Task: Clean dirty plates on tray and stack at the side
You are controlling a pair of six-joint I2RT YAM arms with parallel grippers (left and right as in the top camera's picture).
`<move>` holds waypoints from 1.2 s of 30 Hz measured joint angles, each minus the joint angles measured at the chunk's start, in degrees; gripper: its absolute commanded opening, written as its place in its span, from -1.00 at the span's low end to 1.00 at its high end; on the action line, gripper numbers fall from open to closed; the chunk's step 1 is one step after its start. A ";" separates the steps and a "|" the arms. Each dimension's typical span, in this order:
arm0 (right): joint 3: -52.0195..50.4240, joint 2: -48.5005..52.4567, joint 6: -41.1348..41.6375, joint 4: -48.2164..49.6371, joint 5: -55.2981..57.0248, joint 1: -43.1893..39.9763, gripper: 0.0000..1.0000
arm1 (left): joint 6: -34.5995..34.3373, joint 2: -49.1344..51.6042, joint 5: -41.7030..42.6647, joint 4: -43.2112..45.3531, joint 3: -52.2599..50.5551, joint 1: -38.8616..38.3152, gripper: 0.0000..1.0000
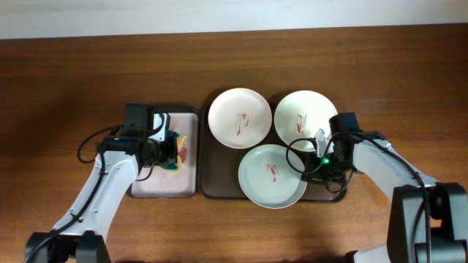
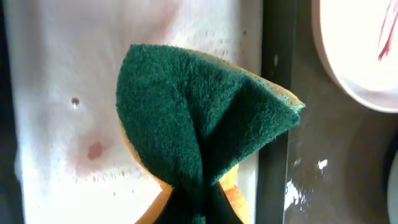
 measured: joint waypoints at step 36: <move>0.00 0.00 -0.02 0.00 0.00 0.00 -0.92 | -1.90 -2.49 -7.10 3.54 0.00 -0.04 -1.00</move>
